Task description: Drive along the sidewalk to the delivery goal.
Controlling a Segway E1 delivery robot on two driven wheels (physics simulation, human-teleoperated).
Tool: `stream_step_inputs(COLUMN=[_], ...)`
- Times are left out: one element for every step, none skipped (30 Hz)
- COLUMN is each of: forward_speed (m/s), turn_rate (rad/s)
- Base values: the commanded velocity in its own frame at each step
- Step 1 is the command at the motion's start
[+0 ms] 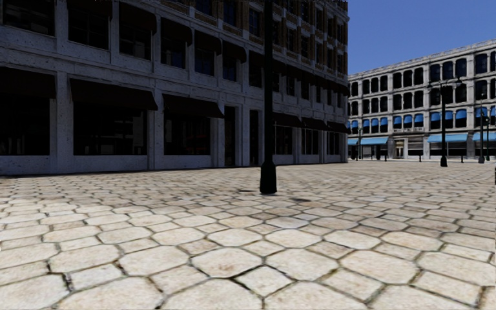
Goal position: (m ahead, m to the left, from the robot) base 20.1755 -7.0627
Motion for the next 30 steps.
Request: stream_step_inputs(forward_speed=[2.0,2.0,2.0,2.0,2.0,2.0,2.0,2.0,2.0,2.0,2.0,2.0,2.0,2.0,2.0,2.0,2.0,2.0,2.0,2.0,2.0,2.0,2.0,2.0,2.0,2.0,2.0,2.0,2.0,2.0], turn_rate=[0.62,0.65,0.65,0.66,0.66,0.66,0.66,0.66,0.53,0.47,0.47,0.45,0.44,0.44,0.44,0.44,0.44,0.44,0.44,0.44,0.53,0.53,0.59,0.67,0.73,0.73,0.75,0.76,0.76,0.76])
